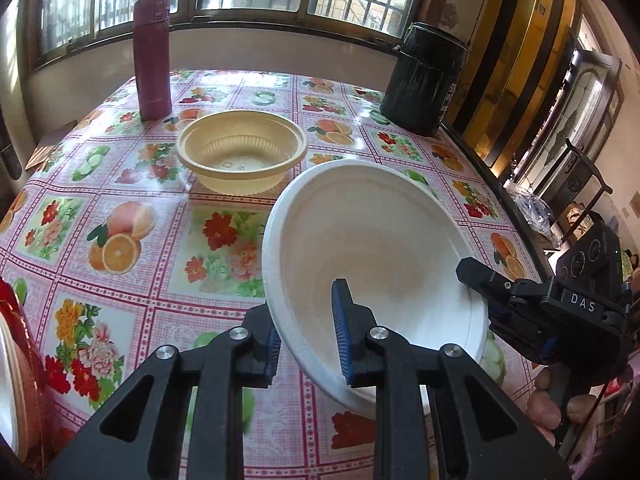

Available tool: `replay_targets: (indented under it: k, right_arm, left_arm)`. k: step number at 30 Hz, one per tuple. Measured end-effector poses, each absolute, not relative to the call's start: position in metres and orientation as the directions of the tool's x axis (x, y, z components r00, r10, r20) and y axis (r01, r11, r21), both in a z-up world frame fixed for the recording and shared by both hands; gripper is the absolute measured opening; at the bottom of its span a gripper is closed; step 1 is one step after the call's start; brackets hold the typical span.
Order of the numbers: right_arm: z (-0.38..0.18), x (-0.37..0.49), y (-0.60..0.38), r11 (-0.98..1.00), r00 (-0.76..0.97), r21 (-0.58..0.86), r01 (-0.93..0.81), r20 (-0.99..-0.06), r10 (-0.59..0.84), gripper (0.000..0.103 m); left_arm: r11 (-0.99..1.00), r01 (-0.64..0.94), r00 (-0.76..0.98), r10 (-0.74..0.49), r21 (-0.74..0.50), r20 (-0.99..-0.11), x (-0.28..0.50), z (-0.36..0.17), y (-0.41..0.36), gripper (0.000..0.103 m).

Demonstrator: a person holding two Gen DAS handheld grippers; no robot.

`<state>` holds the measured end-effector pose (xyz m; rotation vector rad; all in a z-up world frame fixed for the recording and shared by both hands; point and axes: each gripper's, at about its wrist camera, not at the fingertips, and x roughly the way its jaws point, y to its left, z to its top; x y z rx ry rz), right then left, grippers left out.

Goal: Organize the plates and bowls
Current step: 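Lift the large white bowl and carry it over the red plate stack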

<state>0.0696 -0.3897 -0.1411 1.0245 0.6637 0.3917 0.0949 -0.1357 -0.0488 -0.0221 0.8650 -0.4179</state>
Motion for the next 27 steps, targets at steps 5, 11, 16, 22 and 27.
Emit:
replay_targets:
  k: [5,11,16,22,27]
  right_arm:
    - [-0.136,0.073,-0.335,0.444,0.696,0.894,-0.062,-0.280,0.661,0.011]
    - [-0.121,0.090,-0.261,0.428,0.607,0.893,-0.139,-0.265,0.750,0.010]
    - [-0.099,0.097,-0.202,0.420,0.537,0.881,-0.219,-0.250,0.806,0.010]
    - [-0.084,0.105,-0.140,0.407,0.462,0.869,-0.283,-0.248,0.851,0.014]
    - [-0.092,0.107,-0.095,0.421,0.410,0.860,-0.288,-0.286,0.866,0.014]
  left_arm:
    - [0.949,0.275,0.632,-0.297,-0.151,-0.716,0.077,-0.036,-0.085,0.021]
    - [0.974,0.177,0.692,-0.226,-0.142,-0.686,0.060,-0.019,-0.014,0.021]
    - [0.983,0.094,0.731,-0.176,-0.159,-0.659,0.045,-0.007,0.043,0.021]
    - [0.985,0.014,0.769,-0.120,-0.172,-0.628,0.028,0.003,0.096,0.021]
    - [0.984,-0.032,0.770,-0.089,-0.178,-0.631,0.025,-0.005,0.123,0.021]
